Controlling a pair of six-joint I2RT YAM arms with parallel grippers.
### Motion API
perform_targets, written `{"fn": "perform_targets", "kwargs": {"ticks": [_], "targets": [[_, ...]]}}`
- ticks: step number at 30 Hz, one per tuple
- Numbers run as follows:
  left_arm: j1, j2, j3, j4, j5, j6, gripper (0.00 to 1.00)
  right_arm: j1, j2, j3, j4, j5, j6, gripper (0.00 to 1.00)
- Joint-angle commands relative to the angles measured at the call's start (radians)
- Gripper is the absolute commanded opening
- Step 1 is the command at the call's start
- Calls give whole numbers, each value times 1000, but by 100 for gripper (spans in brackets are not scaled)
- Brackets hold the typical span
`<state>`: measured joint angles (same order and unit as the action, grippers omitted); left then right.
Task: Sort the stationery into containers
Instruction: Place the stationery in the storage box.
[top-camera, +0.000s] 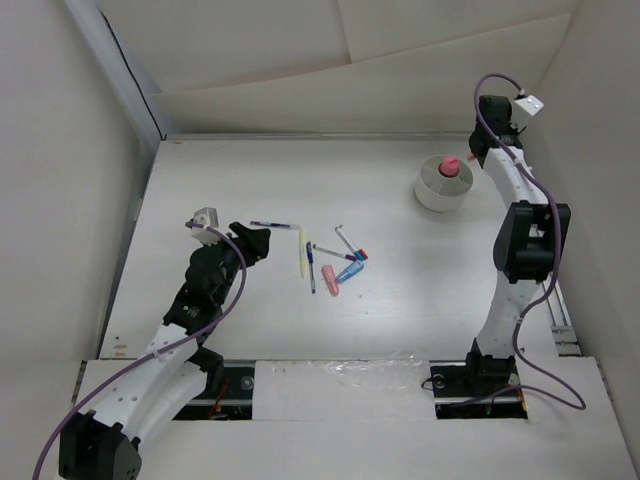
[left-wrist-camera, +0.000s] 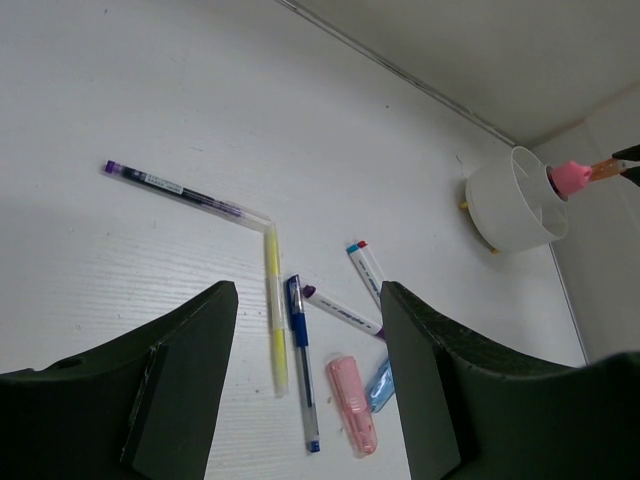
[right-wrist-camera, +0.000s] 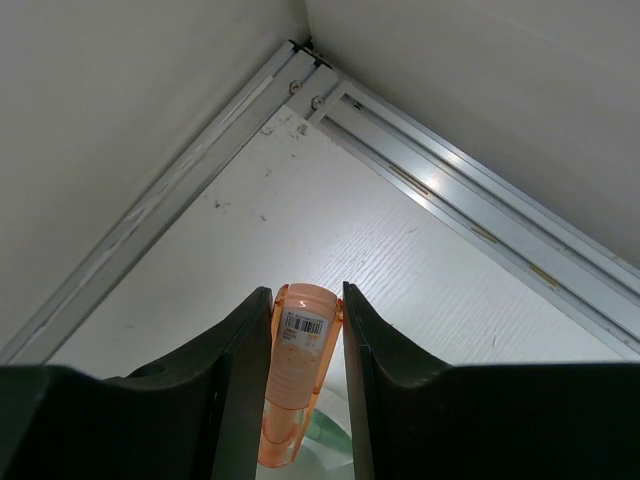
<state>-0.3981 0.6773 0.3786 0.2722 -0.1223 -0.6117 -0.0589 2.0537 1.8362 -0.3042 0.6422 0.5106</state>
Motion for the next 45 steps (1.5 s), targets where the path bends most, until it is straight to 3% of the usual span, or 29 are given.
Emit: {"fn": "perform_targets", "kwargs": {"ticks": [1, 26, 45], "targets": [[-4, -2, 42, 35, 12, -3, 56, 45, 10, -6, 59, 98, -41, 19], [-4, -12, 42, 35, 21, -3, 56, 103, 51, -60, 59, 269, -95, 22], [-4, -12, 42, 35, 21, -3, 56, 140, 42, -80, 68, 251, -106, 29]]}}
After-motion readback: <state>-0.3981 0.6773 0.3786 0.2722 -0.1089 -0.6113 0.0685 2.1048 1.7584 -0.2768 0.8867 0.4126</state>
